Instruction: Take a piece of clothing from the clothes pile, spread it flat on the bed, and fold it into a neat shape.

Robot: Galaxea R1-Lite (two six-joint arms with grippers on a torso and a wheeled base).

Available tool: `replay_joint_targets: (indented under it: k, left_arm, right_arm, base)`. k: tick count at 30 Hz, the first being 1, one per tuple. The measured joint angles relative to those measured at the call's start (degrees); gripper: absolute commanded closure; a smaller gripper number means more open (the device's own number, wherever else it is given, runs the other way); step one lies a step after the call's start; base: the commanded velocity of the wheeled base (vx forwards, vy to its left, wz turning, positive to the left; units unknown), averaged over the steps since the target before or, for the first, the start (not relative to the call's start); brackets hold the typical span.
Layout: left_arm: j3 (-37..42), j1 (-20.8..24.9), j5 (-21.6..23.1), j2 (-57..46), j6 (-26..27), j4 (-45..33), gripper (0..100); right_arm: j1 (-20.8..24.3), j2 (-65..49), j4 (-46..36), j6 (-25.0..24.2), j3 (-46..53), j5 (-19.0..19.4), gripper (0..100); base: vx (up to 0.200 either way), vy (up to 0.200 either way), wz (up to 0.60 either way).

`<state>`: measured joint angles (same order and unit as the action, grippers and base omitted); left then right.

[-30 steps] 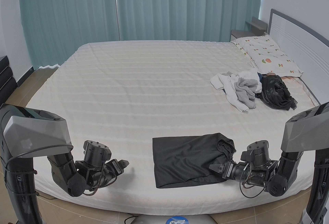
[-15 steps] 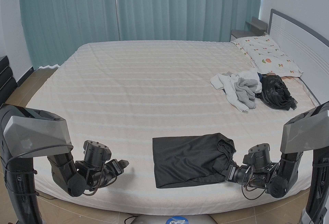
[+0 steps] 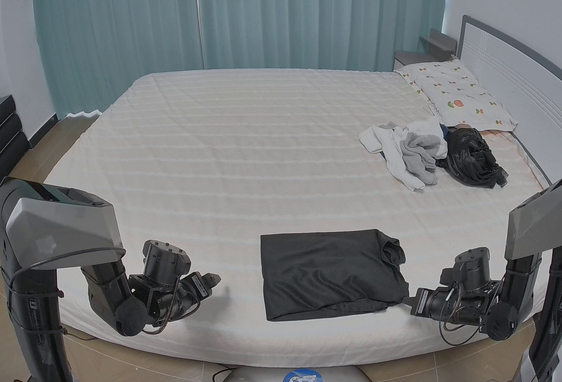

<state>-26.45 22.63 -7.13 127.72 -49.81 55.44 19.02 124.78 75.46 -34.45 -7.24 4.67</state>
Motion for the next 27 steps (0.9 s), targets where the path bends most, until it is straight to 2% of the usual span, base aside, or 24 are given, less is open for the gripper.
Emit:
replay_joint_targets:
  k: [6, 14, 15, 27]
  left_arm:
    - [0.0, 0.2, 0.0, 0.0, -0.4, 0.0, 0]
    - [0.0, 0.4, -0.1, 0.1, -0.4, 0.0, 0]
    - [0.0, 0.4, -0.1, 0.1, -0.4, 0.0, 0]
    - [0.0, 0.5, -0.1, 0.1, -0.4, 0.0, 0]
  right_arm:
    - [-4.7, 0.8, 3.3, 3.4, 2.0, 1.8, 100]
    - [-6.7, 6.3, 9.5, 8.1, 2.7, 2.3, 100]
    - [-6.8, 7.1, 9.8, 8.7, 3.0, 2.3, 0]
    - [-8.0, 9.1, 13.4, 10.2, 2.1, 2.3, 0]
  base:
    - [0.000, 0.000, 0.00]
    - [0.000, 0.000, 0.00]
    - [0.000, 0.000, 0.00]
    - [0.000, 0.000, 0.00]
